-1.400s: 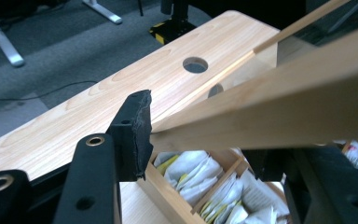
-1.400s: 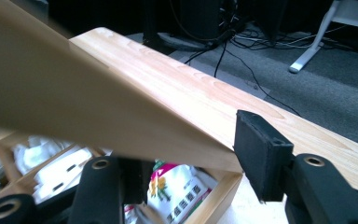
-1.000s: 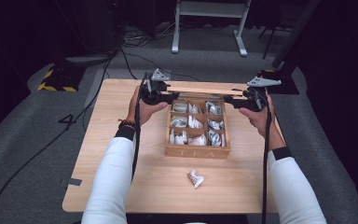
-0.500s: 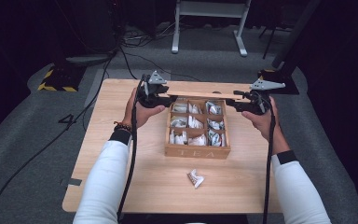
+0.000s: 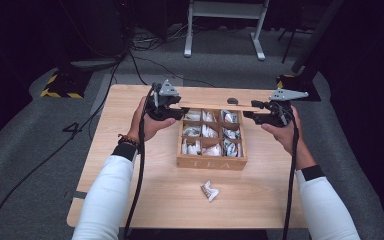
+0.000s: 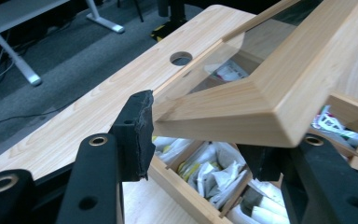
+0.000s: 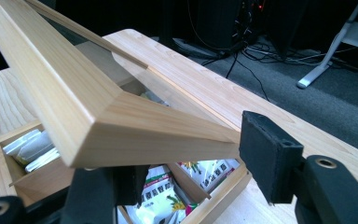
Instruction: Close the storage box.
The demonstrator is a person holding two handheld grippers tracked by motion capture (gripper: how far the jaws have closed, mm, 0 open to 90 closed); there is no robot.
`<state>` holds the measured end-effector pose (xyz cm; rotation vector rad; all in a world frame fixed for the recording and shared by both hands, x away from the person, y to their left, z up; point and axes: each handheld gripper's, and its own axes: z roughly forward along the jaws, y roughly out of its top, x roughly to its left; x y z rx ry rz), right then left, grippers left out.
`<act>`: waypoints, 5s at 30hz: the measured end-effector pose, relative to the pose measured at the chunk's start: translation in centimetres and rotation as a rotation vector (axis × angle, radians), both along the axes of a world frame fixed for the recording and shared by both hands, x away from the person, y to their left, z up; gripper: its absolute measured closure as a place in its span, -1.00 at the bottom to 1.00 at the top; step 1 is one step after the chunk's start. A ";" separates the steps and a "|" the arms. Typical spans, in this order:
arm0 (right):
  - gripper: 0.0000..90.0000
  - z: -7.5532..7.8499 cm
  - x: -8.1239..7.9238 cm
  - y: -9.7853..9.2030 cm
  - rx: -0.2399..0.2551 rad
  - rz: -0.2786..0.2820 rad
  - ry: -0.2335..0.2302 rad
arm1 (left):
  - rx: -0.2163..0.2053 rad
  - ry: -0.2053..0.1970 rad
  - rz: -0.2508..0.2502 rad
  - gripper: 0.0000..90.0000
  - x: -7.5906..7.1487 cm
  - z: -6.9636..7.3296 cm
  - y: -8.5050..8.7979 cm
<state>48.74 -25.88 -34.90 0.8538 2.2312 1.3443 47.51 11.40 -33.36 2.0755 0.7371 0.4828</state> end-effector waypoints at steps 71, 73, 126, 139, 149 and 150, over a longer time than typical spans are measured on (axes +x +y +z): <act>-0.40 -5.1 -5.5 -0.2 -0.104 0.119 0.066 | 0.110 0.025 -0.087 -0.21 -5.2 -6.1 0.4; -0.41 -5.3 -5.6 -0.2 -0.105 0.122 0.070 | 0.118 0.026 -0.087 -0.21 -5.3 -6.4 0.4; -0.18 -8.1 -7.9 -1.5 -0.064 0.117 0.135 | 0.142 0.120 -0.127 -0.27 -6.7 -10.4 1.8; -0.23 -7.9 -8.2 -0.9 -0.129 0.132 0.105 | 0.170 0.069 -0.099 -0.32 -8.3 -9.9 2.2; -0.29 -6.5 -9.0 -1.5 -0.187 0.117 0.046 | 0.190 0.040 -0.064 -0.52 -9.6 -9.1 2.7; -0.30 -6.4 -9.2 -1.6 -0.194 0.117 0.042 | 0.188 0.035 -0.061 -0.53 -9.7 -9.0 2.8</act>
